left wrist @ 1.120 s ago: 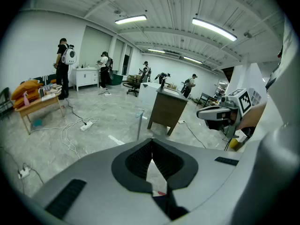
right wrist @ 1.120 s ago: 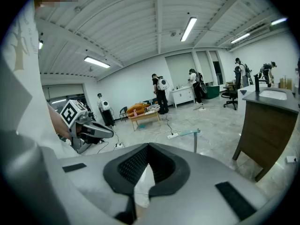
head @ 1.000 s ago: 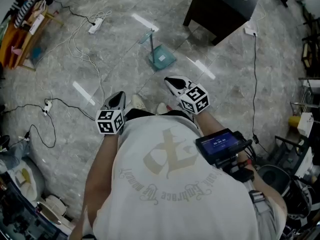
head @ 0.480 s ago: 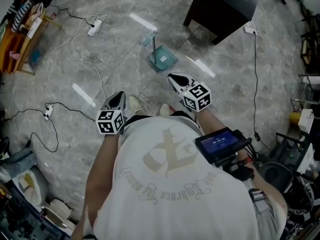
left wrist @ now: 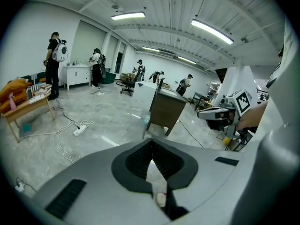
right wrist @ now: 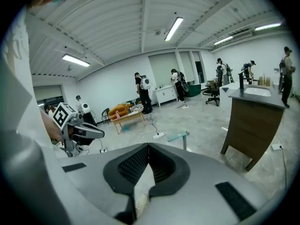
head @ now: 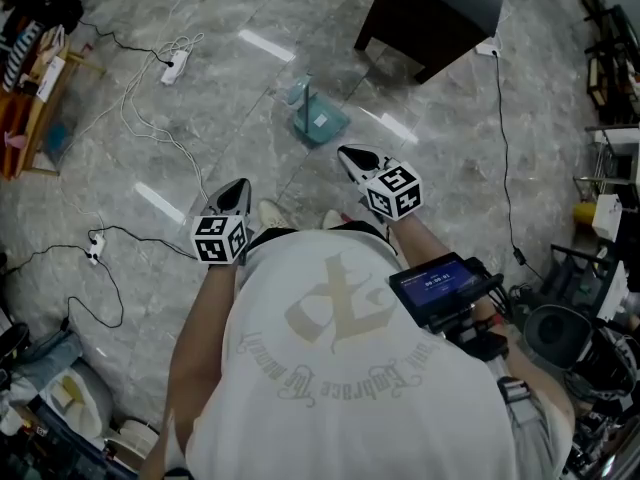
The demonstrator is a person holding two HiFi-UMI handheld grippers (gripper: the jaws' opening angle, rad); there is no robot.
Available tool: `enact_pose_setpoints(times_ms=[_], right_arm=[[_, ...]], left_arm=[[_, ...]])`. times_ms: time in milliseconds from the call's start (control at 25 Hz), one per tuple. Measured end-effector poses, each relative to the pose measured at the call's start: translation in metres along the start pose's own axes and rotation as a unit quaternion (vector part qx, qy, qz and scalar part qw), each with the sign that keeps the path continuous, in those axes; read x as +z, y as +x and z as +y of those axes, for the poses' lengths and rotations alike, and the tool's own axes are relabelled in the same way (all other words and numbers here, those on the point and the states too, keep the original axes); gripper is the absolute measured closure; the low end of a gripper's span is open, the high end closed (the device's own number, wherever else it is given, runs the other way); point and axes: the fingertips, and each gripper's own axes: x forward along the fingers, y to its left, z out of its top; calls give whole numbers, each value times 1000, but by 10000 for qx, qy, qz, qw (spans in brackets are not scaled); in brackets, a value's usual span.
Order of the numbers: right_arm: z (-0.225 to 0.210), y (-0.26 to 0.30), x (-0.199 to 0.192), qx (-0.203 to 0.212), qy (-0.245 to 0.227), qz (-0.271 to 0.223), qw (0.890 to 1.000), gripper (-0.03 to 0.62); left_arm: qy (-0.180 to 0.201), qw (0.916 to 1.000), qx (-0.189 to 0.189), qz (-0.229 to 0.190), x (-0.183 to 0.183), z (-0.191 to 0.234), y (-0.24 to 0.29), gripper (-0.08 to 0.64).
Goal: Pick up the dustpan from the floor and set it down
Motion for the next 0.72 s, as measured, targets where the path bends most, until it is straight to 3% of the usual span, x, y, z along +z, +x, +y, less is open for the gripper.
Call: enact_pose_setpoints(times_ms=[200, 440, 720], right_arm=[[8, 13, 8, -126, -52, 56, 9999, 575], [13, 42, 7, -572, 63, 221, 9981, 575], [12, 51, 15, -958, 224, 187, 9950, 575]], left_arm=[[58, 9999, -129, -22, 12, 21, 4, 548], [81, 9995, -302, -41, 13, 56, 1, 546], [15, 9996, -270, -90, 12, 84, -17, 547]])
